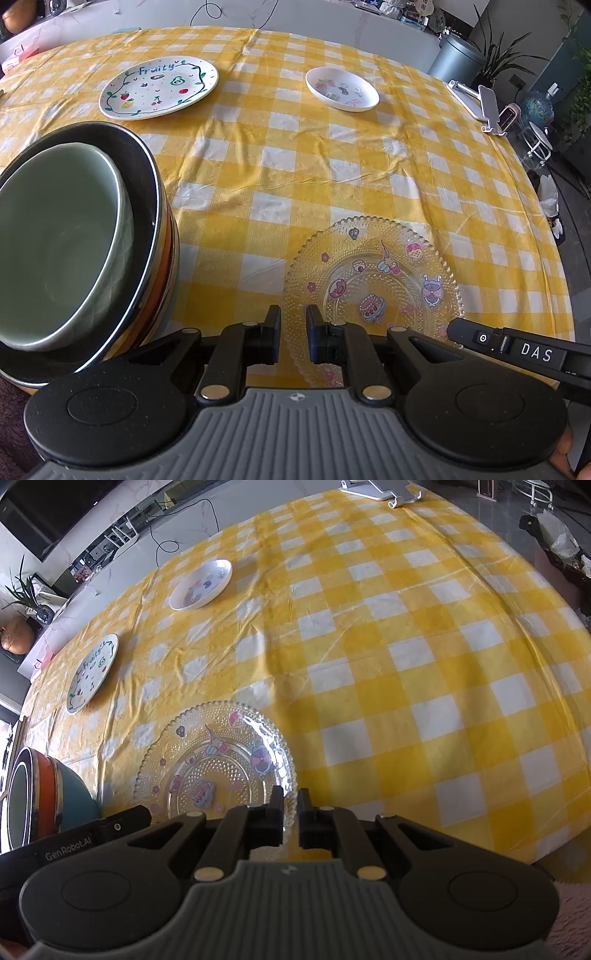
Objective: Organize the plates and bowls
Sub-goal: 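Lift the glass plate with both grippers and carry it beside the bowl stack, then lower the glass plate onto the table and open both grippers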
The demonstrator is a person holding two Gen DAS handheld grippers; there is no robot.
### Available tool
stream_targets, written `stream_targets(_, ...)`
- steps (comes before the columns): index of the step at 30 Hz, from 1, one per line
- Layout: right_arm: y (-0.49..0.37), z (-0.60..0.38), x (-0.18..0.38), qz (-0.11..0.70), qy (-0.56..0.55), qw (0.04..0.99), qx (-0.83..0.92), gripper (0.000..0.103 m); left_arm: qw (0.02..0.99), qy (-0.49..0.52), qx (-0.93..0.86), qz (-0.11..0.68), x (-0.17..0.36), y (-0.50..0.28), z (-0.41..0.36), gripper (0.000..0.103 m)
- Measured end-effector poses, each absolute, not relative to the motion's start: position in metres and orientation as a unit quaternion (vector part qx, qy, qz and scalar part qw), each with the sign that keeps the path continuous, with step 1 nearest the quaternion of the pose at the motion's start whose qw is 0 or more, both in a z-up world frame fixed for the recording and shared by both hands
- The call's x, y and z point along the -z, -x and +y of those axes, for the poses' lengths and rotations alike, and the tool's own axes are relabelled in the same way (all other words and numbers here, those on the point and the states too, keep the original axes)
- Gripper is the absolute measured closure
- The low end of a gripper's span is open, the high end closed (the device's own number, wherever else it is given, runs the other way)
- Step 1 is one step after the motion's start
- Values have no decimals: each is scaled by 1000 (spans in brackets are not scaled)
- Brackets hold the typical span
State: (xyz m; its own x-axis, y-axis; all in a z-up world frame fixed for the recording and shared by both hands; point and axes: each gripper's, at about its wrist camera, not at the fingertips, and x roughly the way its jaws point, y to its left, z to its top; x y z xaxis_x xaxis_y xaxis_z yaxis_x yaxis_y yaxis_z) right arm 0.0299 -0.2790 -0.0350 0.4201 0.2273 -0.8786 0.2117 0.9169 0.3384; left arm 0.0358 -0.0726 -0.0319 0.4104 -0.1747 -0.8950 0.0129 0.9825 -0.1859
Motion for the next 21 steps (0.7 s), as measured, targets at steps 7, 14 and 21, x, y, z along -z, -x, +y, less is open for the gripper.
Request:
stream_targets(7,-30,-278,32,535,-201,821,-6,95,841,75,59,533,30,-35,-71,86)
stream_targets(14,-28,-277,24,513,-193,836,-8,79,853,76,64,513,17,-29,-71,57)
stream_targets(21,-28,-274,11,479,-190,857,-9,72,858,75,81,502,3,-27,-75,43)
